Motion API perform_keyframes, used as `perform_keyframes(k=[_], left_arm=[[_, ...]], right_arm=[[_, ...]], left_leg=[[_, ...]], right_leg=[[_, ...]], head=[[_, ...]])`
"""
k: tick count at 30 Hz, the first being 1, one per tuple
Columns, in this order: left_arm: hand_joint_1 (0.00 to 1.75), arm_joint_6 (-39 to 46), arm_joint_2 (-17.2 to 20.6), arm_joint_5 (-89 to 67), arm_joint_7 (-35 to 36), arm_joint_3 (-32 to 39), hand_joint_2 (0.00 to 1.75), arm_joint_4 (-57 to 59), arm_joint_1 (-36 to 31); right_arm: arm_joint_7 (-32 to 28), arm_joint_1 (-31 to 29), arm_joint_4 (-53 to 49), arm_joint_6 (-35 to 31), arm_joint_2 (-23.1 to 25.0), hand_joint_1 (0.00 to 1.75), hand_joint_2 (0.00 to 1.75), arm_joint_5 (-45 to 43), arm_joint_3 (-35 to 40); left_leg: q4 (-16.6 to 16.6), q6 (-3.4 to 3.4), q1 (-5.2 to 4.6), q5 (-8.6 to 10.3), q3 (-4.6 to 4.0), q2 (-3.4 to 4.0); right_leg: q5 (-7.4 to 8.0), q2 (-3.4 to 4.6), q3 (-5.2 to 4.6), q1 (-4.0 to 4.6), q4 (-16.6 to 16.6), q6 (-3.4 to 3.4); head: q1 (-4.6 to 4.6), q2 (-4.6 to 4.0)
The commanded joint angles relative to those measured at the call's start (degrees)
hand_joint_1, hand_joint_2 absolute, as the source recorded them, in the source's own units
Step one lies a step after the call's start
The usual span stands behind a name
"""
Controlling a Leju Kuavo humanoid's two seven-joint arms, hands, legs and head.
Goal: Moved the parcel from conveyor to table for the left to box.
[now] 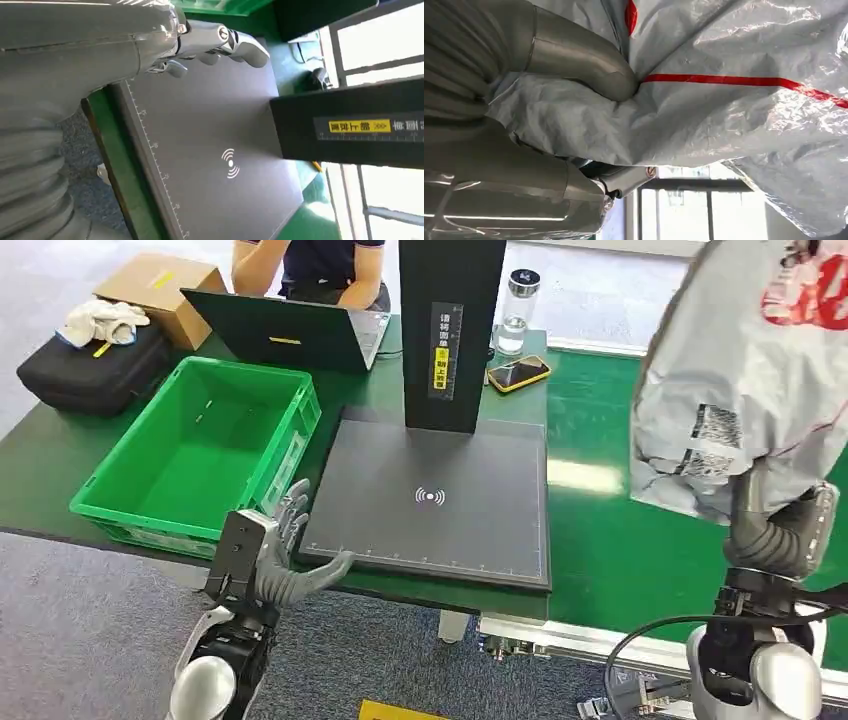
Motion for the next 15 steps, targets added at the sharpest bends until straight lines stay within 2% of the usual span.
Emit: perform_keyframes(k=[1,6,10,15], left_arm=[[0.00,-0.94,1.04,0.16,-0.23,-0.81,1.75,5.40,-2.68],[0.00,-0.96,1.19,0.16,-0.22,-1.09,1.75,5.41,-2.77],[0.00,-1.27,1.40,0.84,-0.25,-1.94,1.75,6.99,-4.22],[0.00,-0.63,2.29,2.15,-0.20,-2.58,1.75,7.35,-4.10]], right_arm=[[1.36,-3.91,4.85,2.06,-2.15,1.75,1.75,1.56,10.23],[2.44,-4.02,5.16,3.35,-2.95,1.75,1.75,1.09,11.16],[6.68,-10.14,14.83,6.59,-3.30,1.75,1.75,1.69,18.00],[9.88,-14.50,24.57,11.20,-3.14,1.75,1.75,1.03,25.26]], left_leg=[[-0.07,-0.02,-0.03,0.00,0.12,0.18],[-0.08,-0.03,-0.01,0.01,0.14,0.08],[-0.14,-0.03,-0.02,0.01,0.24,0.38],[-0.18,-0.05,0.01,0.05,0.28,0.38]], right_leg=[[0.05,0.19,0.05,-0.02,-0.05,-0.05],[0.02,0.10,0.09,-0.01,-0.06,-0.07],[0.12,0.40,0.10,-0.01,-0.11,-0.10],[0.15,0.40,0.14,0.02,-0.14,-0.10]], head=[[0.00,0.00],[0.00,0.00],[0.00,0.00],[0.00,-0.02]])
